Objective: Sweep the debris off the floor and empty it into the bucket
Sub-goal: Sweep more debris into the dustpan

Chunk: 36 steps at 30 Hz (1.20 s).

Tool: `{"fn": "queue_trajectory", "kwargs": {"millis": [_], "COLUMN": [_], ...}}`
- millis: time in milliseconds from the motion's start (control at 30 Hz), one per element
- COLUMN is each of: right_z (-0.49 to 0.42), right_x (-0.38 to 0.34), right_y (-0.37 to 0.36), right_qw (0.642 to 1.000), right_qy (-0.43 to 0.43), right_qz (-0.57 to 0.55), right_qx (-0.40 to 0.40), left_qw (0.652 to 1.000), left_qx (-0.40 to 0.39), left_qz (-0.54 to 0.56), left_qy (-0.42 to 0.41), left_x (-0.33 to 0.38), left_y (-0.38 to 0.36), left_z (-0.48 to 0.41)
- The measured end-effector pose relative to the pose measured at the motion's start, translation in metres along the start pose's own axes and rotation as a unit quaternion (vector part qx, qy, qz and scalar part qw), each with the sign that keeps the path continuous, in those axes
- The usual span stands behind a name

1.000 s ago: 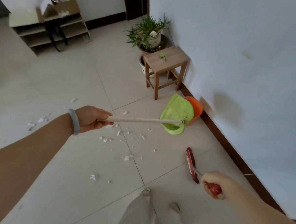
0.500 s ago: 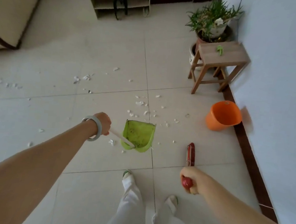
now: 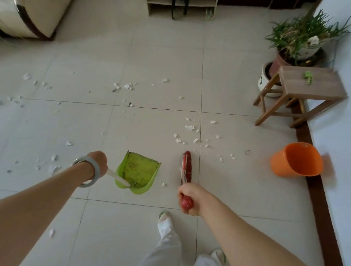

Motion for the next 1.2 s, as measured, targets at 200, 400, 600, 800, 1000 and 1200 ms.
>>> {"fn": "queue_trajectory", "kwargs": {"millis": [200,400,600,800,1000,1200], "right_z": [0.002,0.039,0.041,0.013,-0.017,-0.027], "right_x": [-0.021,-0.018,-0.017,-0.019,-0.059,-0.147], "right_y": [-0.009,-0.004,0.003,-0.009,-0.029,-0.019], "right_qw": [1.0,0.997,0.984,0.95,0.901,0.9], "right_qy": [0.009,0.013,-0.042,-0.124,-0.133,-0.101], "right_qz": [0.016,0.078,0.173,0.277,0.404,0.421], "right_qx": [0.007,-0.002,-0.029,-0.078,-0.084,-0.049], "left_qw": [0.991,0.989,0.991,0.99,0.985,0.985], "left_qx": [-0.019,-0.06,-0.048,-0.057,-0.073,-0.1], "left_qz": [-0.134,-0.135,-0.122,-0.122,-0.152,-0.128], "left_qy": [-0.01,0.023,0.034,0.044,0.042,0.064], "left_x": [-0.058,-0.103,-0.118,-0.122,-0.107,-0.079], "left_y": [-0.033,-0.057,-0.072,-0.093,-0.101,-0.096], "left_z": [-0.003,0.001,0.007,0.018,0.027,0.022]}}
Point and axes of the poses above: each hand's wrist, its own z-axis away from the middle knuckle, its own y-axis out of the back of the hand, x = y × z, the point moved 1 cm from there along -z, towards the middle knuckle, and after that the axes turned 13 degrees about -z, right-handed, at the moved point
